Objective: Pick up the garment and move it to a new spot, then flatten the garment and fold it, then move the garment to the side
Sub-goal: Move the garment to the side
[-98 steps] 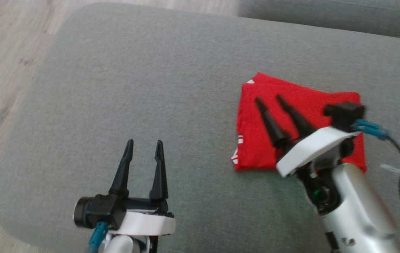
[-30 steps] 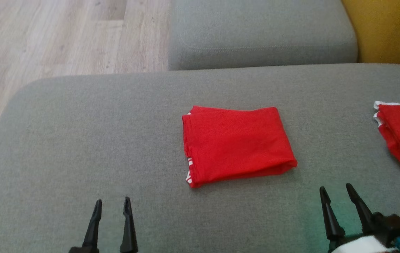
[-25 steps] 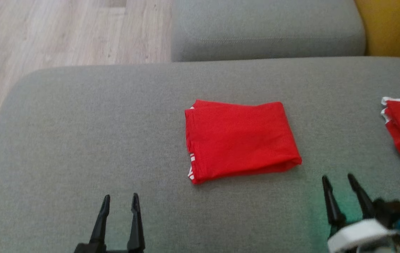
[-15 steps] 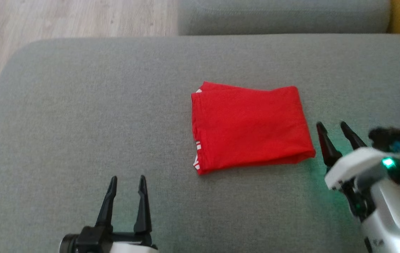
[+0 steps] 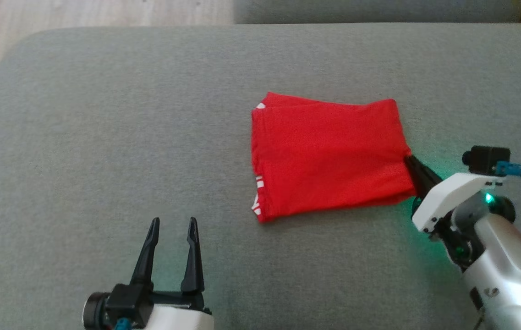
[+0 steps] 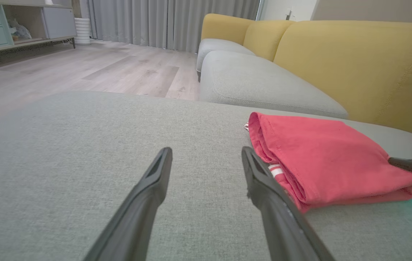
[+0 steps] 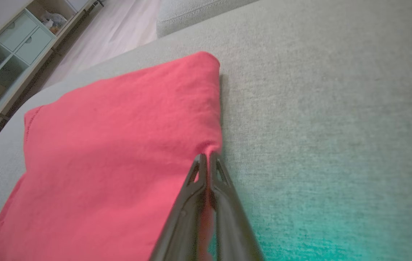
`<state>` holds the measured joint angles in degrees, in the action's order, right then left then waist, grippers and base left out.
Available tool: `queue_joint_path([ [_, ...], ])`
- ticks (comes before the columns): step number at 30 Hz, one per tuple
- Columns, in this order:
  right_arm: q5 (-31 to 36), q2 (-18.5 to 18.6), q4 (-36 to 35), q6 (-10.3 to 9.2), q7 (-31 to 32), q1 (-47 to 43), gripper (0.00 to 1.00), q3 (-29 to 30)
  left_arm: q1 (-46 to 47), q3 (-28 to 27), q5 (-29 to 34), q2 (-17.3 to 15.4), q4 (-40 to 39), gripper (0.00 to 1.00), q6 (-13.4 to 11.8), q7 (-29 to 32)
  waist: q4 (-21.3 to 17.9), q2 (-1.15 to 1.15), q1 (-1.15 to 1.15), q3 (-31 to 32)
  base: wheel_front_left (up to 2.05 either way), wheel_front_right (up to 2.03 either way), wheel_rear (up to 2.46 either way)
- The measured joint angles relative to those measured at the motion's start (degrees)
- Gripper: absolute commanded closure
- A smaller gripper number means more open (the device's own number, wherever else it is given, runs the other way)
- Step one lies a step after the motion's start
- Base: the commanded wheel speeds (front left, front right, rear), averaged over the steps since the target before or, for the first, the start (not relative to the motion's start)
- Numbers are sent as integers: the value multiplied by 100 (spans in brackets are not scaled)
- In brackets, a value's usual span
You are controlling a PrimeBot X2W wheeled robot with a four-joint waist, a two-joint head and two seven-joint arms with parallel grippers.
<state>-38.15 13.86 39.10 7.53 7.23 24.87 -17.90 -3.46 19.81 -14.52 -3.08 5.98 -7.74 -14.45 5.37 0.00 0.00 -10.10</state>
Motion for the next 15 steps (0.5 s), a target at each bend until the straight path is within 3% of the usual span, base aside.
queue_joint_path([
  [15, -144, 1221, -571, 0, -778, 855, 100, -416, 532, -167, 225, 1, -12, 0, 129, 0, -1173, 0, 0, -569, 0, 0, 0],
])
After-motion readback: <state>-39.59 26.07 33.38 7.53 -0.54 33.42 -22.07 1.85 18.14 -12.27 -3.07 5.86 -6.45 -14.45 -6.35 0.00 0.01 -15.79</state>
